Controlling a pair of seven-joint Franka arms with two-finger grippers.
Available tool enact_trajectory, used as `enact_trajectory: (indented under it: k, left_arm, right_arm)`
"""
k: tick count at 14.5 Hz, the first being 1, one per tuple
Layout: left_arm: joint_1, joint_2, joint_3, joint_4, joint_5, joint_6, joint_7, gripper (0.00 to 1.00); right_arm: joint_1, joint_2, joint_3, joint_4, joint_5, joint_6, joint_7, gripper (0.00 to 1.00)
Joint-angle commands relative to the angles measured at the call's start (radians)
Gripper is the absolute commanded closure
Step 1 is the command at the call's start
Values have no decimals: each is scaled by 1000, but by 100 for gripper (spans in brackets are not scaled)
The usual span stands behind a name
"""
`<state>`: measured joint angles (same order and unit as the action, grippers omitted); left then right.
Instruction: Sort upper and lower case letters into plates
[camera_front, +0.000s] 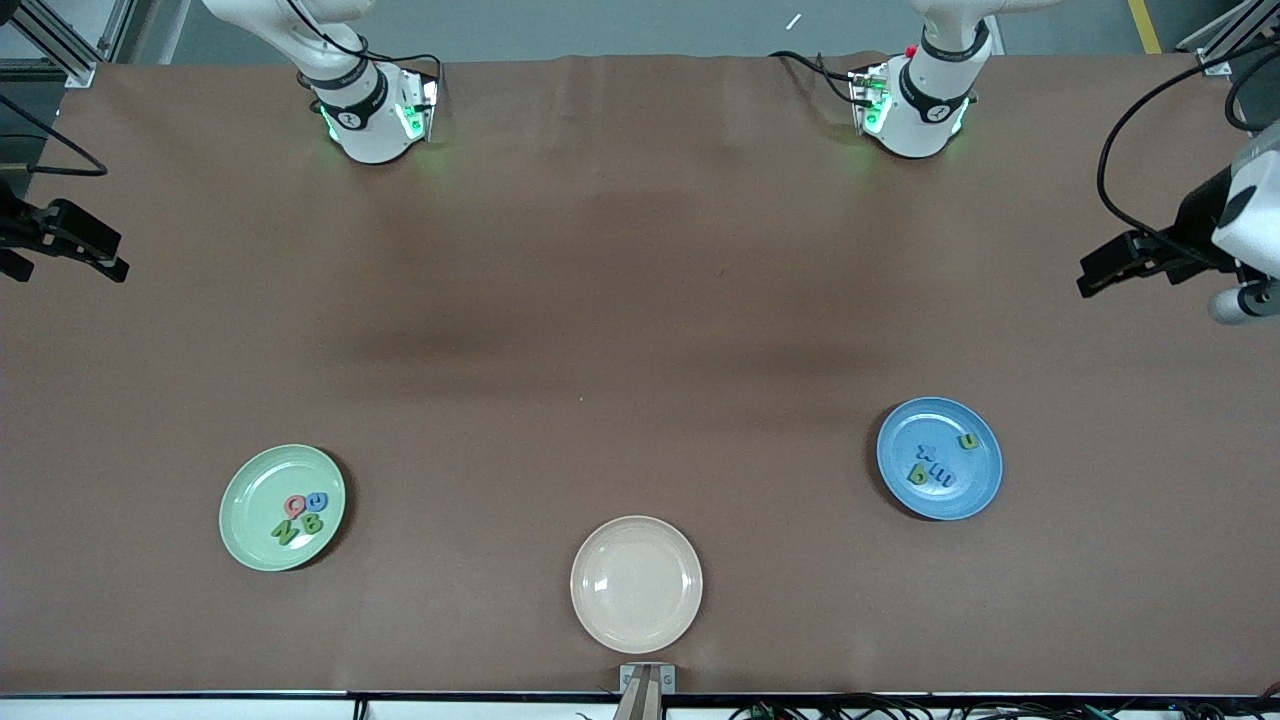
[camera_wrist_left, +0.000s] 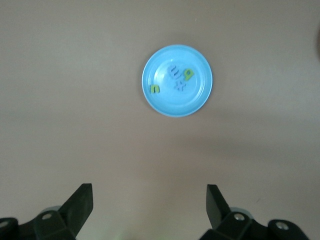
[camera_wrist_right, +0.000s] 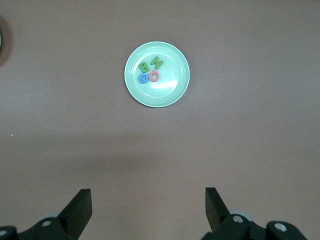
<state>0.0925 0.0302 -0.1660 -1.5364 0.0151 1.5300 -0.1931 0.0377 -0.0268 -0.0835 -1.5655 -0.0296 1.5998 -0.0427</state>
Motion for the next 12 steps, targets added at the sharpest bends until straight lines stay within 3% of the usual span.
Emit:
enact_trajectory:
  k: [1,5,12]
  left_arm:
    - [-10,-117,28,-138,-17,28,78,0]
    - [-10,-196,33,-238,-15,73,86,0]
    - [-45,-153,28,-136,-4,70,84,0]
  right_arm:
    - [1,13,2,15,10,-11,20,0]
    - [1,15,2,9,10,-12,30,0]
    - [1,16,4,9,4,-3,26,0]
